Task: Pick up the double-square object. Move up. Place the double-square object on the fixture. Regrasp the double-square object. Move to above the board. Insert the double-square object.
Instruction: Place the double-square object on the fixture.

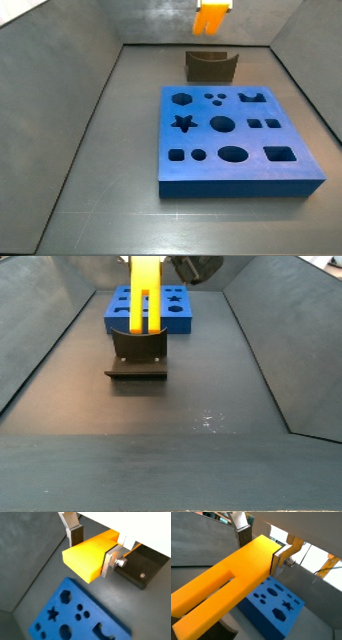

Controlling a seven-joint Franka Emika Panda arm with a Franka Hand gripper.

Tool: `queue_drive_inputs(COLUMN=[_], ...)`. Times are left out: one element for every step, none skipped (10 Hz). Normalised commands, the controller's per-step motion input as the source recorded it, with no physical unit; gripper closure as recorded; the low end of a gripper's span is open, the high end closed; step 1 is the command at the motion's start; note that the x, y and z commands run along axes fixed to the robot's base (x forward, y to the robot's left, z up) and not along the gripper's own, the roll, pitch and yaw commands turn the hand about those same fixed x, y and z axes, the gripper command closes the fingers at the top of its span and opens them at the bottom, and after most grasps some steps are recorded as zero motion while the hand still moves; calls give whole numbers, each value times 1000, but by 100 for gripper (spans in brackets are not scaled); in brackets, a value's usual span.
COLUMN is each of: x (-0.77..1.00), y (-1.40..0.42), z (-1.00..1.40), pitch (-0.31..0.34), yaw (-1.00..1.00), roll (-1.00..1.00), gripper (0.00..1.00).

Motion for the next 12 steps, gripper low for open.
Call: queue_drive_inputs(x=[213,188,170,147,103,94,95,102,108,109,107,100], y=[47,47,51,46,34,128,122,108,92,85,83,61], z=[-19,-21,-22,-18,-6,-1000,-1000,-1000,-1000,-1000,-1000,-878], pitch=[108,63,32,11,-11,-134,-152,-138,-106,-89,-72,-29], yaw=[-233,-218,-203,-183,-152,-70,-41,-10,25,41,47,48], roll=[-896,-667,-492,-326,-200,-190,-177,-149,-100,-88,-82,-76], gripper=[100,100,100,100,100,100,100,100,100,100,100,100])
